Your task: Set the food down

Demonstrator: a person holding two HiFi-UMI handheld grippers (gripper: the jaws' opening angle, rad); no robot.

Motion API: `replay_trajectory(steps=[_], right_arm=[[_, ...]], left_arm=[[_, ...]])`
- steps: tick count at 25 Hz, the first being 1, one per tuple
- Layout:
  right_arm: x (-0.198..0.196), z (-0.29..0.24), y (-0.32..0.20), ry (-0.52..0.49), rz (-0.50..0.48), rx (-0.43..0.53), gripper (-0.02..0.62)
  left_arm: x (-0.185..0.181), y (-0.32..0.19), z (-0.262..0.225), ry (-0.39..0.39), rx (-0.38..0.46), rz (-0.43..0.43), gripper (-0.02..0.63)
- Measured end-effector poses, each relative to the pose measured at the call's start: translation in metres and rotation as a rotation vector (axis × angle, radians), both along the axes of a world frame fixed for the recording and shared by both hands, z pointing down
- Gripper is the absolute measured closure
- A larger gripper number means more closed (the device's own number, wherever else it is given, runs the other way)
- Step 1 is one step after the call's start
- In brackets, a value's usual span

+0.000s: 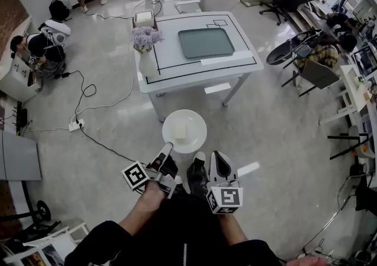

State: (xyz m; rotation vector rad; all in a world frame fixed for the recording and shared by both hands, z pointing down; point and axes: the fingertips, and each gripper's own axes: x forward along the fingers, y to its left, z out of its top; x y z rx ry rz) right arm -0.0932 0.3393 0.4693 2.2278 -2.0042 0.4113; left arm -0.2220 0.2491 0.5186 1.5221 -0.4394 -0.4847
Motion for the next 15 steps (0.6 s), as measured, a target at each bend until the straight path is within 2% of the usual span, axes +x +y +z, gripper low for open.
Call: replay_trajectory(steps=[15], right_arm=[[0.059,-0.003,-0.093,-0.033,-0.093,0.021,0.586]], left_arm=[[0.055,-0.068,-0.006,-0.015,0.0,-0.064,0.597]])
